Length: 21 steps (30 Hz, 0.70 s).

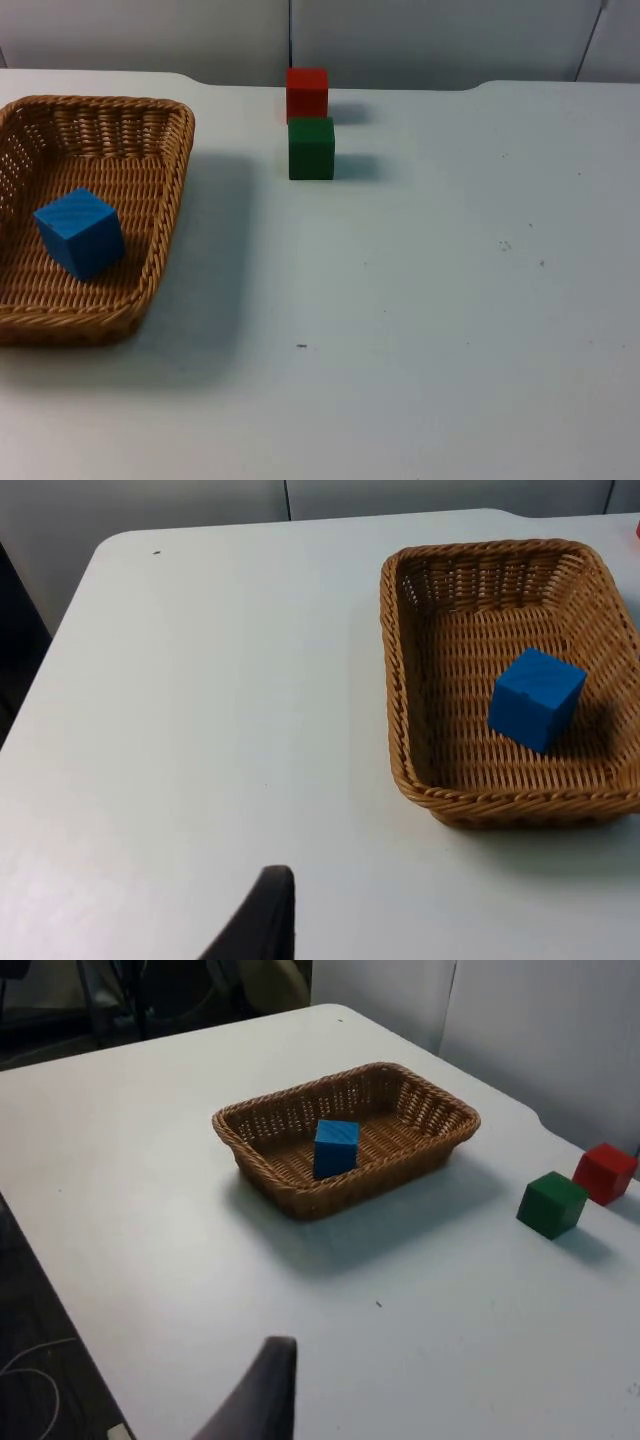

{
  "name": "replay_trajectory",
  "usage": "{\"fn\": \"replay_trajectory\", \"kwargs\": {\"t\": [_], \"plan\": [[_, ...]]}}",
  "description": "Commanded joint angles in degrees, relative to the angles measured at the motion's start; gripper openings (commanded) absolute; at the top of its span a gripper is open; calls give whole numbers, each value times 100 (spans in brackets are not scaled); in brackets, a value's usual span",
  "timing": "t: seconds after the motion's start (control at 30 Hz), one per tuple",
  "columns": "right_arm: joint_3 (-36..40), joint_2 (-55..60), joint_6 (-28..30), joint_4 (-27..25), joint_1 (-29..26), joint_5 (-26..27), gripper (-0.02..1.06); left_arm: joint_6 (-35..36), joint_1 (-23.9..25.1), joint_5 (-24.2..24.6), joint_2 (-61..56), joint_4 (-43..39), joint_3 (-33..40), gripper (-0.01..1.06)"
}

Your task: Pick up the basket with the left hand and place the blue cube into the basket with the right hand.

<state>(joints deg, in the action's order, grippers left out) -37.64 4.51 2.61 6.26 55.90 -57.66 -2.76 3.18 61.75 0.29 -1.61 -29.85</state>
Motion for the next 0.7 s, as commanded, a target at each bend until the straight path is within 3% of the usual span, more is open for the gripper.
{"fn": "replay_trajectory", "kwargs": {"t": [0.0, 0.23, 0.37, 0.57, 0.67], "plan": [[16, -335, -140, -8, 11, -276, 99, 18, -43, -11, -29, -21, 41, 105], [63, -451, -261, 77, 11, -792, 99, 18, -43, -11, -29, -21, 41, 105], [235, -451, -319, 202, 11, -779, 99, 18, -43, -11, -29, -21, 41, 105], [715, -451, -1073, 776, 11, -766, 99, 18, -43, -11, -29, -21, 41, 105], [702, -451, -1012, 748, 11, -670, 99, 18, -43, -11, -29, -21, 41, 105]]}}
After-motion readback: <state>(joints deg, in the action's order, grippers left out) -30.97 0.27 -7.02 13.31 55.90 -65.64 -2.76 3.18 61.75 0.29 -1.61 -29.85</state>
